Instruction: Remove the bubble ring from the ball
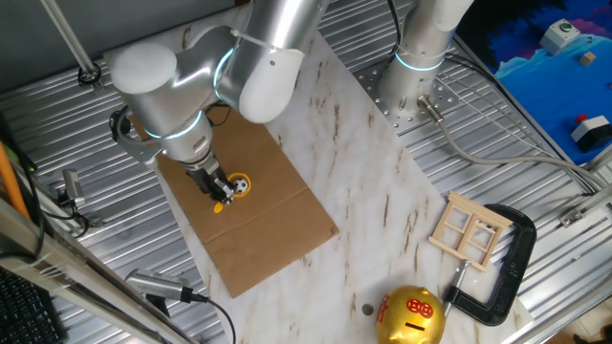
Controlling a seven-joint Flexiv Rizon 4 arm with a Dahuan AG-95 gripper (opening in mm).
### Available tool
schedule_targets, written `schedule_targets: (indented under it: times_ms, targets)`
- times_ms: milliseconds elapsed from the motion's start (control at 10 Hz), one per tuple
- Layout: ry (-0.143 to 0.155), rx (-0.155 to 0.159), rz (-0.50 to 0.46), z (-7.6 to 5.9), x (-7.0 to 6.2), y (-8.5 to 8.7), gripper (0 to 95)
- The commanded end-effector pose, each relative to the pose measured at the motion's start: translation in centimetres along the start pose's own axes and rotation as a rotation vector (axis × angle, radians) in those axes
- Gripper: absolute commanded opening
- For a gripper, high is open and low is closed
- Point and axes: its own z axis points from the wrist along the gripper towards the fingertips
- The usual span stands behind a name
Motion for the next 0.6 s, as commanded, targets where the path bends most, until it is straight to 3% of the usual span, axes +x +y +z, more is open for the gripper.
schedule_targets:
  times_ms: [100, 400, 600]
  targets:
    - [-0.023, -0.006, 0.115, 0.7, -1.5, 2.8, 0.0]
    - [-0.018, 0.006, 0.155, 1.3, -2.5, 5.2, 0.0]
    - [-0.011, 0.0, 0.134, 1.2, -2.4, 5.7, 0.0]
